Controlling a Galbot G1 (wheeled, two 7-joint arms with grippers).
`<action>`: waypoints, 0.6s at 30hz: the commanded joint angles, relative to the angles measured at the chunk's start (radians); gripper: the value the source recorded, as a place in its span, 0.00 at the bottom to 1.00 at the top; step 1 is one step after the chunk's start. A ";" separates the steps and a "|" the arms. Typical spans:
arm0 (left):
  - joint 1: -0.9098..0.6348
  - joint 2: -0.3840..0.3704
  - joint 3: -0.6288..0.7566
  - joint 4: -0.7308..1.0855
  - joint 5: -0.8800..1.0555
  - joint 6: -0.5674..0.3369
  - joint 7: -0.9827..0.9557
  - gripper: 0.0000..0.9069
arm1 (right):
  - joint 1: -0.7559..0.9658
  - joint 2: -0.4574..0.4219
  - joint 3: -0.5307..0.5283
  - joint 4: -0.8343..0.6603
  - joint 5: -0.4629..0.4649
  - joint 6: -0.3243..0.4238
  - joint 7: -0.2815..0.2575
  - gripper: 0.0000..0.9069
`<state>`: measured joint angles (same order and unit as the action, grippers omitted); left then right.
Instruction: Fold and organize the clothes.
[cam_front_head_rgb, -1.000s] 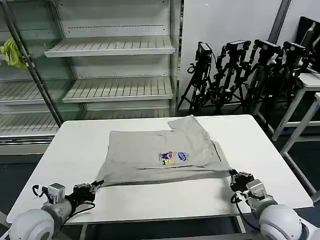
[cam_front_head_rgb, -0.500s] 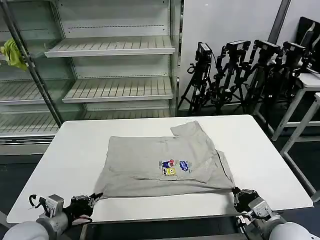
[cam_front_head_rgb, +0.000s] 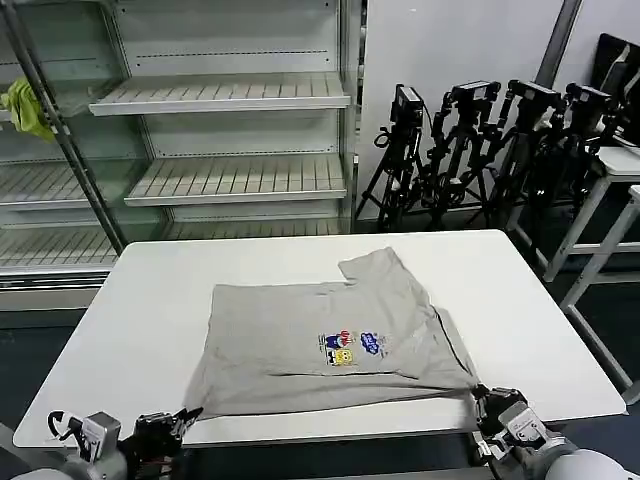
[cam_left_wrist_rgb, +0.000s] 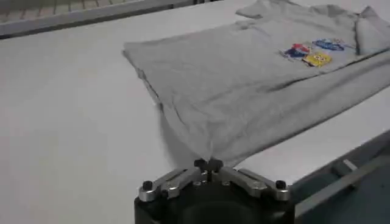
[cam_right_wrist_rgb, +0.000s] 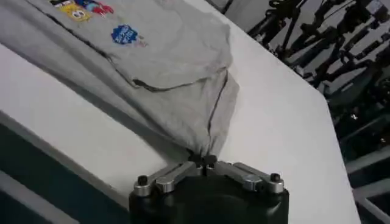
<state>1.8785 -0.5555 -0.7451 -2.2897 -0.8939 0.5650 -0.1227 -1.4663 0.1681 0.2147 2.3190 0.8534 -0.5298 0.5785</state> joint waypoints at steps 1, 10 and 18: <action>0.111 -0.015 -0.067 -0.025 0.007 0.007 -0.004 0.08 | 0.002 -0.019 -0.011 0.005 0.015 -0.013 0.015 0.17; 0.114 -0.023 -0.081 -0.043 0.006 0.007 -0.016 1.00 | 0.001 -0.014 -0.008 0.020 0.021 -0.048 0.020 1.00; 0.120 -0.034 -0.096 -0.050 0.022 0.005 -0.023 1.00 | 0.000 -0.007 -0.005 0.024 0.010 -0.048 0.014 1.00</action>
<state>1.9740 -0.5839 -0.8222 -2.3301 -0.8789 0.5707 -0.1458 -1.4660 0.1646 0.2107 2.3409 0.8607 -0.5674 0.5918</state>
